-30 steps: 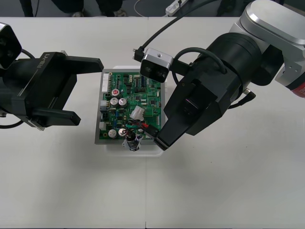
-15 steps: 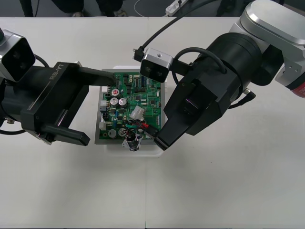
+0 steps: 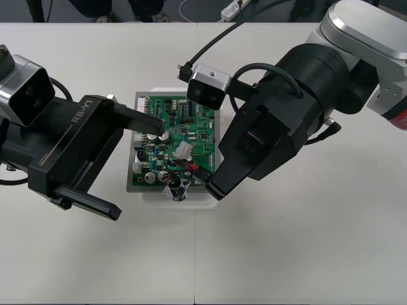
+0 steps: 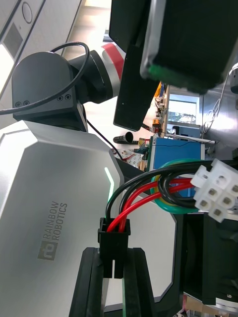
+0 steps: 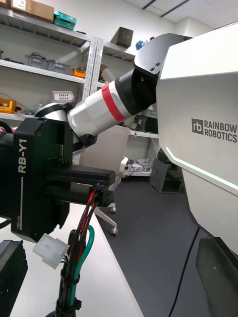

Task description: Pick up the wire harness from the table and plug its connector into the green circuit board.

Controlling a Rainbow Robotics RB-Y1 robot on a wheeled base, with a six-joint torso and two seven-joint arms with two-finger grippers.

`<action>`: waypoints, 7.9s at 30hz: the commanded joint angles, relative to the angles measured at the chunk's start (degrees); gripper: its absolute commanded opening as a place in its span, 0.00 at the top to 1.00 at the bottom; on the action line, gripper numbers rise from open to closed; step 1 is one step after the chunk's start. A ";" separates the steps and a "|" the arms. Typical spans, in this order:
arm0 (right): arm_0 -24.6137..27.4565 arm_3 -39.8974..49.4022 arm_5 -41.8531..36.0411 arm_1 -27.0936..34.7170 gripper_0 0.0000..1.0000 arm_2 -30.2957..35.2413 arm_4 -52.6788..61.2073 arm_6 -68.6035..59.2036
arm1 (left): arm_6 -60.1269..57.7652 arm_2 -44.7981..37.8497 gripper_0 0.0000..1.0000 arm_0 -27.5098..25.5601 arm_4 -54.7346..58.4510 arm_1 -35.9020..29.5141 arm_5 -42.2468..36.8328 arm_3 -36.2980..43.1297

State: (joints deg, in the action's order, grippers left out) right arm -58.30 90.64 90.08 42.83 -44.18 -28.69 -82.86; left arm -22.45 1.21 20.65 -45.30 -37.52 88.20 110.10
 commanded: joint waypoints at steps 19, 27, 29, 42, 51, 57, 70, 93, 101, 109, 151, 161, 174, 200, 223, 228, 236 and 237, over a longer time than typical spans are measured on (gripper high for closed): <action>-2.70 0.15 -0.08 -0.82 1.00 -0.65 1.09 0.33 | 0.74 3.98 0.00 5.63 -1.55 -4.75 1.80 4.60; -2.70 0.15 -0.08 -1.00 1.00 -0.65 1.09 0.33 | 0.65 5.56 0.00 6.68 -1.46 -5.98 1.80 4.78; -2.70 0.24 -0.08 -1.08 1.00 -0.74 1.09 0.33 | 0.57 5.82 0.00 6.95 -1.55 -5.98 1.80 4.78; -2.70 0.68 -0.08 -1.08 1.00 -0.74 1.09 0.33 | 0.39 8.55 0.00 9.50 -1.64 -5.98 -3.48 4.78; -2.70 0.77 -0.08 -1.08 1.00 -0.65 1.09 0.33 | 0.39 9.51 0.00 11.08 -3.04 -5.89 -5.50 4.51; -2.70 0.77 -0.08 -1.08 1.00 -0.74 1.09 0.33 | 0.30 9.69 0.00 12.04 -3.22 -5.37 -5.59 3.55; -2.70 0.77 -0.08 -1.08 1.00 -0.74 1.09 0.33 | 0.04 12.06 0.00 15.38 -3.04 -5.28 -5.59 0.47; -2.70 0.94 -0.08 -1.08 1.00 -0.74 1.09 0.33 | -0.05 13.65 0.00 18.20 -1.46 -5.28 -5.32 -1.73; -2.70 0.94 -0.08 -1.08 1.00 -0.65 1.09 0.33 | -0.14 14.96 0.00 19.16 -1.64 -5.19 -5.32 -1.99; -2.61 1.03 -0.08 -1.08 1.00 -0.74 1.09 0.33 | -0.58 14.96 0.00 19.69 -1.72 -5.19 -5.32 -2.08; -2.61 1.29 -0.08 -1.44 1.00 -0.65 1.09 0.42 | 0.48 14.88 1.00 19.51 -2.07 -5.28 -5.32 -2.25; -2.70 1.20 -0.08 -1.44 0.17 -0.65 1.09 0.33 | 0.48 14.96 1.00 19.51 -2.07 -5.19 -5.23 -2.25; -2.70 1.20 -0.08 -1.44 0.06 -0.65 1.09 0.42 | 0.48 14.88 1.00 19.51 -1.64 -5.28 -3.12 -2.78; -2.70 -1.43 -0.08 0.94 0.06 -0.03 0.91 3.06 | 2.06 11.45 1.00 15.82 2.85 -9.85 -1.72 -3.66; -2.61 -7.85 -0.08 4.45 0.06 3.22 -1.37 4.90 | 2.94 3.45 1.00 8.09 5.57 -14.16 0.04 -3.57; -2.61 -8.64 -0.08 6.65 0.06 3.66 -1.37 6.57 | 3.12 1.52 1.00 6.07 5.75 -14.86 1.45 -4.19; -2.35 -9.08 -0.08 9.90 0.06 3.66 -1.37 9.30 | 3.82 -0.51 1.00 4.75 6.45 -14.86 1.80 -6.74; -1.91 -9.25 -0.08 10.34 0.06 3.66 -1.37 10.26 | 3.99 -0.86 1.00 4.40 6.54 -14.86 1.80 -6.82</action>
State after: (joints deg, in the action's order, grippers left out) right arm -58.35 81.75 90.08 50.36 -42.35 -29.83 -75.14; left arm -22.45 2.87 26.54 -40.00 -50.06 87.93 103.33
